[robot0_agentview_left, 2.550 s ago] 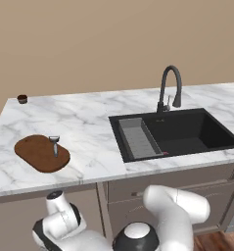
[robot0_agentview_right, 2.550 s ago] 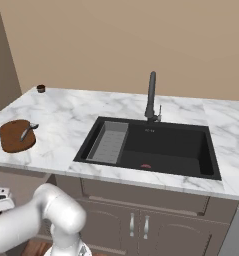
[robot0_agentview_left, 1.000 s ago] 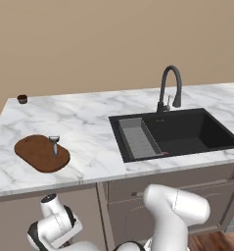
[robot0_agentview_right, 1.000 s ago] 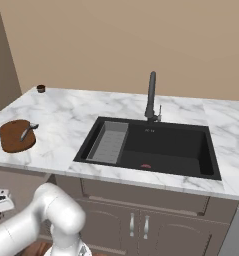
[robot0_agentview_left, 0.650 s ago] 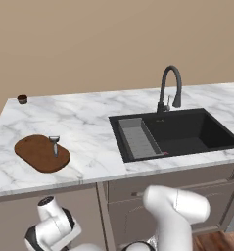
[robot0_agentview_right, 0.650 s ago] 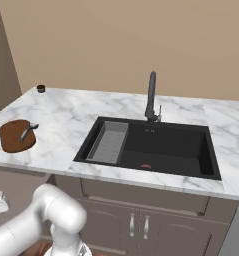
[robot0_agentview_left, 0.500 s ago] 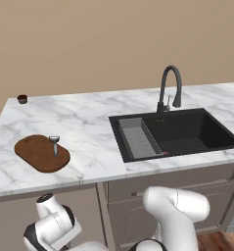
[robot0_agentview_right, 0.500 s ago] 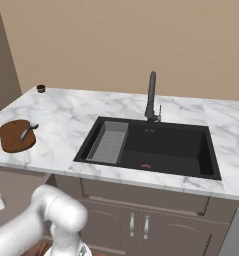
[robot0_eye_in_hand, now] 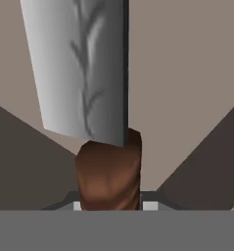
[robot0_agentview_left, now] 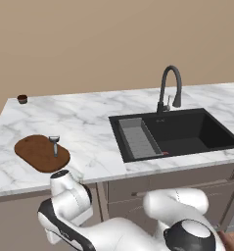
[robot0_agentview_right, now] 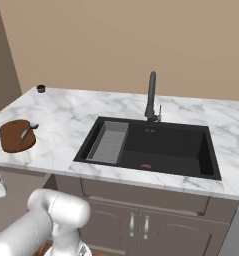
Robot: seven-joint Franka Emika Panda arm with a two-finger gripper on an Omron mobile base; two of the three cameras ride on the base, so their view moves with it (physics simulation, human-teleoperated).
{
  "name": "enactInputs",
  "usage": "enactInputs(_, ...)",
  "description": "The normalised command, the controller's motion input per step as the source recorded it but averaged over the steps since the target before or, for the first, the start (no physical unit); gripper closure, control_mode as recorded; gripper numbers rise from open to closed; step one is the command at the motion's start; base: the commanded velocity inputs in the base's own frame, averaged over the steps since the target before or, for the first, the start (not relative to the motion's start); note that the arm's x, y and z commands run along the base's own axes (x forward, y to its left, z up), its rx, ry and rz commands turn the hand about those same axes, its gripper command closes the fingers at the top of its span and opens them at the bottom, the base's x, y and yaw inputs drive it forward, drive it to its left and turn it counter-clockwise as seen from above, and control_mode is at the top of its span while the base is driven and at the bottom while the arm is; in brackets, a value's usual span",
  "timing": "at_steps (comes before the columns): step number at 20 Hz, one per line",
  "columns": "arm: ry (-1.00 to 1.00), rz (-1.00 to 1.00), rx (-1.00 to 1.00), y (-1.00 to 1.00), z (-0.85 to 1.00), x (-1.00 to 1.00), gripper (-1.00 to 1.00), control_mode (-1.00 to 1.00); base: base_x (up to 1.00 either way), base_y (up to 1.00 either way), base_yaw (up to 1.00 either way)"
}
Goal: Open the drawer on the left and place the cutting tools on the cutting board.
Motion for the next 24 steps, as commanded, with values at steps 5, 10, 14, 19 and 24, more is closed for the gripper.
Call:
enactInputs(5, 0.0, 0.0, 0.0, -0.37, 1.0, 0.61, 1.0, -1.0, 0.0, 0.0, 0.0)
enactInputs(10, 0.0, 0.0, 0.0, -0.21, 1.0, 0.77, 1.0, -1.0, 0.0, 0.0, 0.0)
enactInputs(14, 0.0, 0.0, 0.0, -0.07, 1.0, 0.94, 1.0, -1.0, 0.0, 0.0, 0.0)
enactInputs(19, 0.02, 0.0, 0.0, 0.0, 0.94, 1.0, 1.0, -1.0, 0.0, 0.0, 0.0)
enactInputs(24, 0.06, 0.0, 0.0, 0.16, 0.4, 0.97, 1.0, -1.0, 0.0, 0.0, 0.0)
